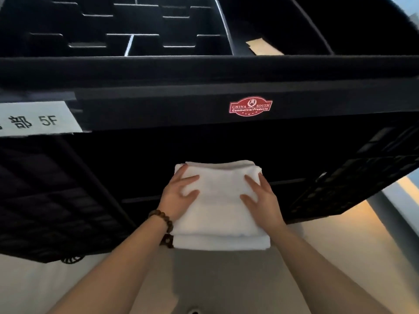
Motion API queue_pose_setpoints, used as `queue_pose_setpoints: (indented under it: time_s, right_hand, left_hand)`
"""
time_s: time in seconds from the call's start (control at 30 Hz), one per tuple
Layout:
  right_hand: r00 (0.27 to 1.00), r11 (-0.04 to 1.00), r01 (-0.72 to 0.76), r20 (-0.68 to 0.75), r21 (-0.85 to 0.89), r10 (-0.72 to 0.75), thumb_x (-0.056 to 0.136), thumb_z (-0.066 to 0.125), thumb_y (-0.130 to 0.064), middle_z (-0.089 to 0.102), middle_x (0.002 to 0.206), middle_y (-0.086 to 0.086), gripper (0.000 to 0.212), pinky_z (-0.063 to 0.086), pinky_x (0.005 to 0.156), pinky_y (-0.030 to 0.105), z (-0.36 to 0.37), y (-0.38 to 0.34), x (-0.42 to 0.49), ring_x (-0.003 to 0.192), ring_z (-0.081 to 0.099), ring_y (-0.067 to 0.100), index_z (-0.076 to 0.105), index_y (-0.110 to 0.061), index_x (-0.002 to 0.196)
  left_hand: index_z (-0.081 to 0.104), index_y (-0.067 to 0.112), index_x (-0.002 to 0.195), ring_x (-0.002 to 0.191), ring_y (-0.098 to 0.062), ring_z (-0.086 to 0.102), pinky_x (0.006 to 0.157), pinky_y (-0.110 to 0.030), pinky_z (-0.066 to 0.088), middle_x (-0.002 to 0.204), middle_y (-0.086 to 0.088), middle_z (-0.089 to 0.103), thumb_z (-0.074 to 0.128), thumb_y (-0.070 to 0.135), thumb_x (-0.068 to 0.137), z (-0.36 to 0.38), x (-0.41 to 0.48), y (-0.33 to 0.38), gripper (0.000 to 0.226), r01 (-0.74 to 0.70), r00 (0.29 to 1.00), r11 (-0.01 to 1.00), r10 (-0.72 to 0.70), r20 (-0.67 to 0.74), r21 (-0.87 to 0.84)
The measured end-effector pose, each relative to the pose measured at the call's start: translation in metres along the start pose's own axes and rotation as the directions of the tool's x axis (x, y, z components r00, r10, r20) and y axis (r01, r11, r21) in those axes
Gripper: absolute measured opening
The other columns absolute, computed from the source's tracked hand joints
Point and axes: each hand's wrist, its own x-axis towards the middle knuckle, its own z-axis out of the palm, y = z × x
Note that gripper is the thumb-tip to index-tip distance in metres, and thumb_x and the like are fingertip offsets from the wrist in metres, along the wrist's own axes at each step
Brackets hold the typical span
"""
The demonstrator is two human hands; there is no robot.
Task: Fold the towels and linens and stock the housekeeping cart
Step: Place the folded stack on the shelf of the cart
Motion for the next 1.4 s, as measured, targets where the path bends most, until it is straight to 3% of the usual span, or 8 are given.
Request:
queue_pose_setpoints:
  time_s: [0.1, 0.4, 0.63, 0.77, 0.87, 1.03, 1.23, 1.4]
  right_hand:
    - [0.999, 0.999, 0.041, 0.012, -0.006, -0.041, 0.092, 0.062, -0.034, 0.015, 0.159, -0.002, 0.055, 0.027, 0.103, 0.020, 0.011, 0.012, 0.038, 0.139, 0.032, 0.019, 0.041, -0.038, 0.142]
    - [0.994, 0.992, 0.113, 0.017, -0.060, -0.112, 0.089, 0.066, -0.035, 0.024, 0.157, 0.005, 0.055, 0.006, 0.096, 0.000, 0.051, 0.049, 0.140, 0.139, 0.031, 0.018, 0.047, -0.030, 0.141]
    - [0.989, 0.982, 0.138, 0.065, -0.127, -0.130, 0.088, 0.062, -0.048, 0.021, 0.157, -0.002, 0.058, 0.017, 0.097, 0.009, 0.064, 0.065, 0.164, 0.139, 0.031, 0.013, 0.041, -0.041, 0.141]
    - [0.990, 0.963, 0.111, 0.113, -0.246, -0.085, 0.090, 0.052, -0.056, 0.007, 0.160, -0.002, 0.058, 0.029, 0.110, 0.032, 0.065, 0.063, 0.159, 0.140, 0.029, 0.024, 0.034, -0.045, 0.143]
    - [0.983, 0.840, 0.182, 0.079, -0.512, -0.164, 0.093, 0.042, -0.058, -0.010, 0.160, -0.006, 0.056, 0.010, 0.115, 0.055, 0.060, 0.053, 0.156, 0.146, -0.001, 0.027, 0.030, -0.043, 0.145]
    - [0.896, 0.607, 0.356, 0.075, -0.711, -0.438, 0.094, 0.049, -0.044, -0.022, 0.158, 0.004, 0.059, -0.013, 0.109, 0.066, 0.051, 0.024, 0.141, 0.144, -0.023, 0.032, 0.031, -0.028, 0.148]
    - [0.747, 0.515, 0.665, 0.482, -0.541, -0.457, 0.072, 0.042, -0.083, -0.003, 0.161, 0.005, 0.114, -0.016, 0.111, 0.061, 0.057, 0.037, 0.089, 0.148, 0.000, 0.030, 0.003, -0.015, 0.153]
    - [0.782, 0.369, 0.614, 0.475, -0.697, -0.404, 0.079, 0.065, -0.058, -0.016, 0.158, 0.016, 0.123, -0.017, 0.106, 0.069, 0.065, 0.054, 0.075, 0.145, -0.011, 0.039, -0.029, -0.013, 0.144]
  left_hand:
    - [0.062, 0.019, 0.127, 0.141, -0.006, 0.022, 0.095, 0.005, 0.012, 0.156, 0.010, 0.025, 0.065, 0.010, 0.090, 0.005, 0.030, -0.006, 0.038, 0.027, 0.999, 1.000, -0.027, -0.020, -0.010]
    - [0.061, 0.023, 0.128, 0.142, -0.007, 0.021, 0.105, -0.010, 0.011, 0.157, 0.010, 0.023, 0.066, 0.015, 0.091, 0.030, 0.113, -0.043, 0.039, 0.087, 0.994, 0.996, -0.087, -0.064, 0.004]
    - [0.059, 0.026, 0.130, 0.143, -0.009, 0.019, 0.106, -0.012, 0.014, 0.158, 0.012, 0.017, 0.063, 0.019, 0.093, 0.049, 0.119, -0.066, 0.038, 0.113, 0.989, 0.993, -0.110, -0.096, 0.031]
    - [0.047, 0.038, 0.139, 0.147, -0.025, 0.002, 0.118, -0.046, 0.010, 0.162, 0.010, 0.001, 0.044, 0.041, 0.099, 0.058, 0.108, -0.067, 0.040, 0.130, 0.990, 0.769, -0.068, -0.122, 0.626]
    - [0.046, 0.032, 0.141, 0.148, -0.018, 0.001, 0.120, -0.042, 0.002, 0.162, 0.003, 0.007, 0.039, 0.057, 0.094, 0.079, 0.097, -0.054, 0.053, -0.083, 0.989, 0.702, 0.143, -0.026, 0.707]
    - [-0.013, 0.023, 0.153, 0.146, -0.021, -0.020, 0.118, -0.049, -0.010, 0.158, 0.003, -0.020, 0.053, 0.079, 0.072, 0.113, 0.079, -0.061, 0.119, -0.230, 0.960, 0.545, -0.010, 0.281, 0.806]
    - [-0.011, 0.019, 0.153, 0.147, -0.016, -0.013, 0.119, -0.041, -0.010, 0.161, 0.001, -0.012, 0.057, 0.059, 0.086, 0.106, 0.086, -0.064, 0.104, -0.205, 0.973, 0.510, 0.016, 0.229, 0.835]
    - [0.012, 0.015, 0.154, 0.148, -0.025, 0.006, 0.117, -0.056, -0.008, 0.161, -0.011, 0.013, 0.057, 0.065, 0.081, 0.111, 0.068, -0.069, 0.098, -0.159, 0.985, 0.422, 0.132, 0.112, 0.892]
